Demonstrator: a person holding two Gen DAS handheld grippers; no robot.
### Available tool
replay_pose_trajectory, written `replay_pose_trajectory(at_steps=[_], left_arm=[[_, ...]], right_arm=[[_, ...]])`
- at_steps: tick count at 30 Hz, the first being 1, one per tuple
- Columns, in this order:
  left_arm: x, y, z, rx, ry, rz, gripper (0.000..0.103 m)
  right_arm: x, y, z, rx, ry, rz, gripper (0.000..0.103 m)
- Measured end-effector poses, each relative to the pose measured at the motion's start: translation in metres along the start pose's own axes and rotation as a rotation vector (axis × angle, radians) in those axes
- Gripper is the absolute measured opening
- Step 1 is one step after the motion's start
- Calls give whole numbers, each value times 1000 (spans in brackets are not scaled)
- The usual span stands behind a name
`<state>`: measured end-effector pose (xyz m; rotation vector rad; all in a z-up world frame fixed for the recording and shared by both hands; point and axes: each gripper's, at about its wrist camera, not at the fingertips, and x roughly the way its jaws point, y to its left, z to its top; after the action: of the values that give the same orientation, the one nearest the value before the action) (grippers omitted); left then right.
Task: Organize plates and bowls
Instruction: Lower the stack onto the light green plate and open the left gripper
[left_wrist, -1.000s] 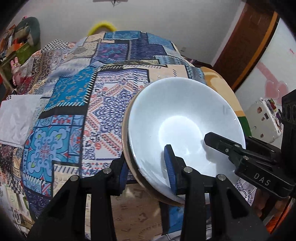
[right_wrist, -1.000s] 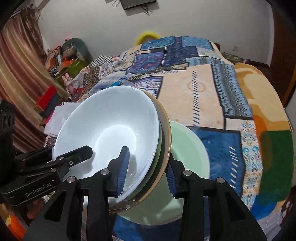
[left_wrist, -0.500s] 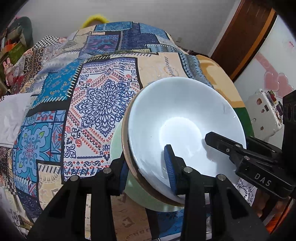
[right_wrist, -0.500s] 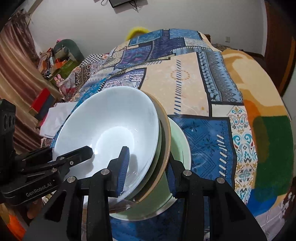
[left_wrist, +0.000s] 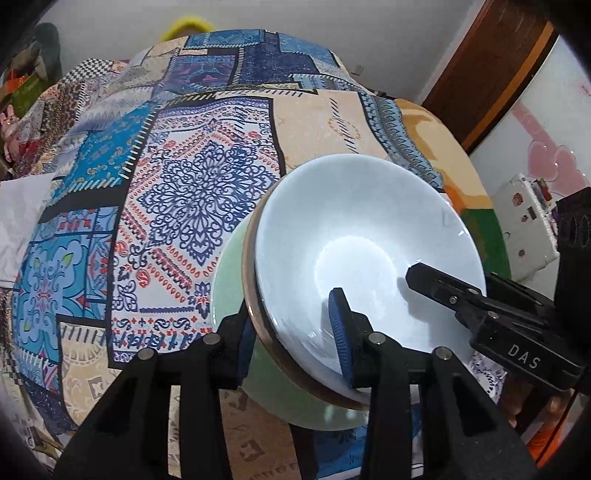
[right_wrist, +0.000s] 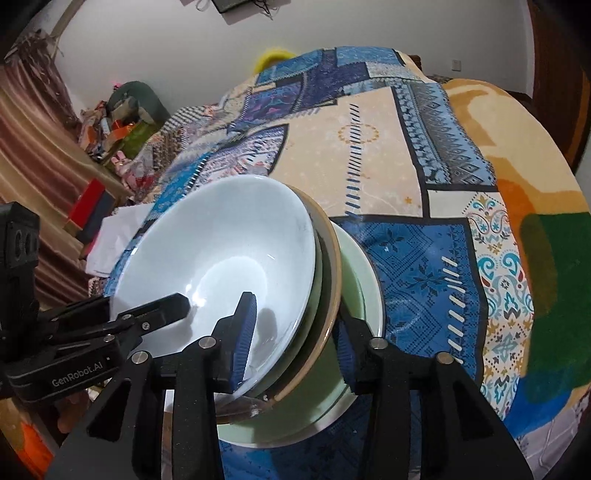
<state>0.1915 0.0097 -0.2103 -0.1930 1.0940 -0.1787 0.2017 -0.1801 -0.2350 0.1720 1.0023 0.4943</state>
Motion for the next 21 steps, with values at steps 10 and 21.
replay_pose_trajectory(at_steps=[10,21], left_arm=[[-39,-7,-5,39,-98,76,57],[-142,-36,-17,81,-367,61,60]], right_arm=[[-30,11,-2,-68,-69,-53,56],[-109,45,0,-163,-280,-49,56]])
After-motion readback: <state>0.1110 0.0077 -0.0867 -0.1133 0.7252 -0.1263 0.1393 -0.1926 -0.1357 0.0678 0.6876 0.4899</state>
